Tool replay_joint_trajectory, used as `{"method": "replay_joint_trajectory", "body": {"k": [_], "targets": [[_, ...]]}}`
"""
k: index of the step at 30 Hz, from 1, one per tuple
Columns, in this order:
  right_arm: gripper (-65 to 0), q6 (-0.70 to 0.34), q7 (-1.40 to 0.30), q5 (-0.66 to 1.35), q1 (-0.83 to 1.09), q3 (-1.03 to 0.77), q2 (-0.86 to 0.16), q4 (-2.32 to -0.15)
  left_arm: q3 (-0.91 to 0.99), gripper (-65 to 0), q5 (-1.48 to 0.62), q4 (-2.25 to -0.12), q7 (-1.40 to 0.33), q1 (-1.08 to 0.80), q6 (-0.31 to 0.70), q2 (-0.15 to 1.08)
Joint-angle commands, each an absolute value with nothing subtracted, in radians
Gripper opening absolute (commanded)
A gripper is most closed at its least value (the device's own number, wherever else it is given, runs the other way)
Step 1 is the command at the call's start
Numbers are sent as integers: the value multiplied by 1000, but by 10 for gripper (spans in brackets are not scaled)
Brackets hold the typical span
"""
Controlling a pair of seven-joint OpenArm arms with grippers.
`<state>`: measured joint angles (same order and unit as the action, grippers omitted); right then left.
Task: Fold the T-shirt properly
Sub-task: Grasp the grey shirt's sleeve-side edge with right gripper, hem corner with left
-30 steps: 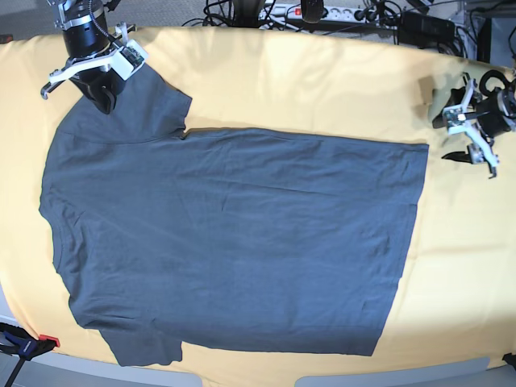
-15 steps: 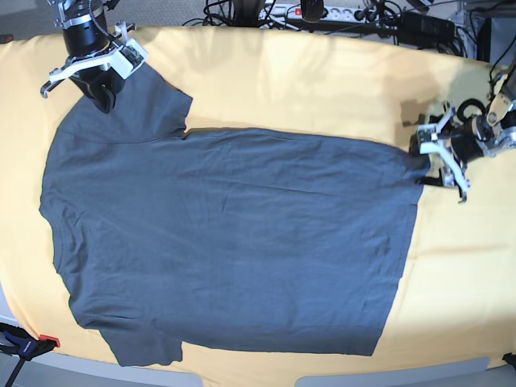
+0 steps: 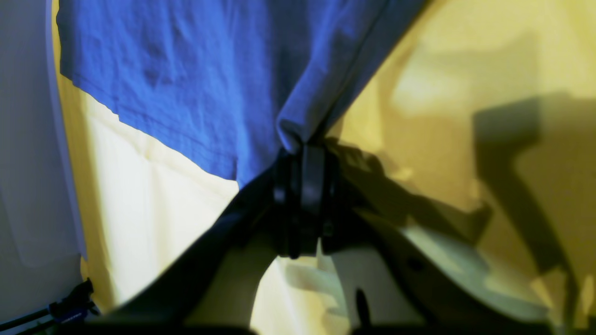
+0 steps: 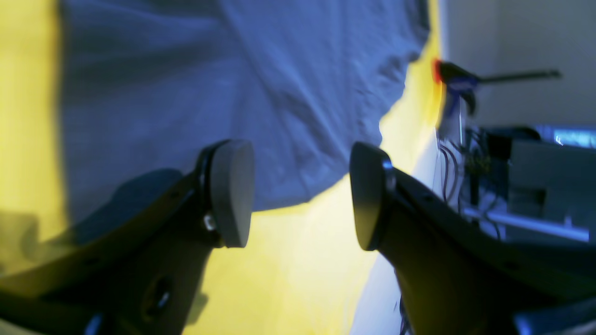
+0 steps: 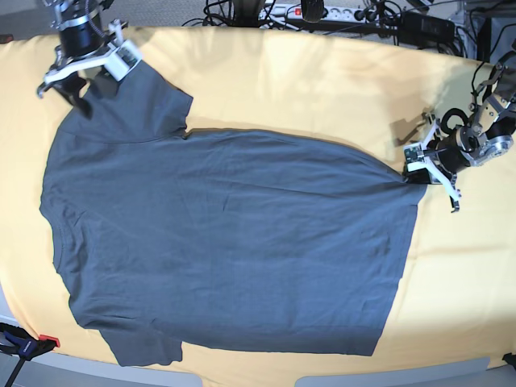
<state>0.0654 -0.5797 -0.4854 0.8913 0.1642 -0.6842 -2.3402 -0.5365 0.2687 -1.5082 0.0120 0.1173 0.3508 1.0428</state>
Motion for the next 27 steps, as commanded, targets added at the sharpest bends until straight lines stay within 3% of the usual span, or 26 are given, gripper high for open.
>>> {"method": "replay_joint_trajectory", "body": {"k": [1, 5, 11, 22, 23, 25, 27], "targets": [[-301, 53, -558, -459, 894, 134, -695, -2348, -528, -650, 271, -1511, -1, 128, 354, 1069], [-301, -46, -501, -312, 886, 62, -695, -2279, -528, -650, 271, -1512, -1, 128, 354, 1068], [-301, -112, -482, -237, 865, 57, -695, -2168, -528, -650, 203, -1512, -1, 128, 354, 1066], [-305, -143, -452, -178, 711, 58, -693, -1940, -528, -650, 200, -1512, -1, 128, 354, 1066], [-317, -160, -444, -178, 702, 58, -693, -1934, -528, -650, 200, -1512, -1, 128, 354, 1066], [-403, -193, -439, -179, 701, 58, -693, -1928, -528, -650, 200, -1512, -1, 128, 354, 1066], [-569, -194, -437, -179, 701, 58, -693, -1929, -528, -650, 200, -1512, -1, 129, 354, 1066]]}}
